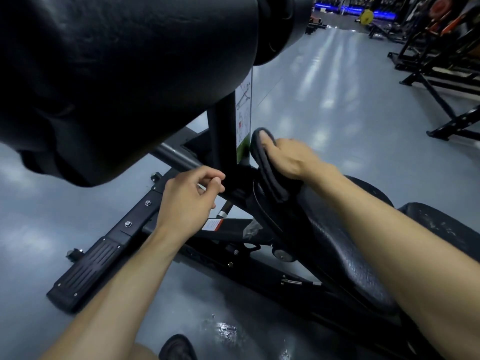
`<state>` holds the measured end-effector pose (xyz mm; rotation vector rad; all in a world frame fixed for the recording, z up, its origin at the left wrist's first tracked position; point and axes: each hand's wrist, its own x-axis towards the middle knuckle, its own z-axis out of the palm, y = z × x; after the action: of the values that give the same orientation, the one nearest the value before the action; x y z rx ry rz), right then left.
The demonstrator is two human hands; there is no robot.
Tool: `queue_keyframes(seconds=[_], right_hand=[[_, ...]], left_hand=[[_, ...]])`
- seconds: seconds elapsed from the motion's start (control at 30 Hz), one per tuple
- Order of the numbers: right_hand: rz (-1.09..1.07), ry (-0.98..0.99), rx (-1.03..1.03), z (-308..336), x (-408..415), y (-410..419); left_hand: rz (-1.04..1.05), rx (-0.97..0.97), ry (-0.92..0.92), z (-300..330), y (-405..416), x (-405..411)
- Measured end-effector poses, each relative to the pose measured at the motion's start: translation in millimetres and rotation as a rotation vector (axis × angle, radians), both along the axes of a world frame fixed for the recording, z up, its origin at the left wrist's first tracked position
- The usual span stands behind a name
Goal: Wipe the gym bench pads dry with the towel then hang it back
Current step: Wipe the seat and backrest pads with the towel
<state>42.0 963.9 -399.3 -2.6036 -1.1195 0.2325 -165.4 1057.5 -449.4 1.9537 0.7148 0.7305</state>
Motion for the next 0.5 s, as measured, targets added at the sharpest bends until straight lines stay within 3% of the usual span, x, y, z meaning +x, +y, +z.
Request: queue_keyframes(seconds=[0.4, 0.5], right_hand=[[0.355, -0.406, 0.059, -30.2, -47.0, 4.3], [0.421, -0.407, 0.093, -35.5, -71.2, -8.5]], left_hand=[[0.054, 0.0, -0.039, 15.9, 2.5, -10.7], [0.067, 0.023, -0.053, 16.2, -3.0, -10.7]])
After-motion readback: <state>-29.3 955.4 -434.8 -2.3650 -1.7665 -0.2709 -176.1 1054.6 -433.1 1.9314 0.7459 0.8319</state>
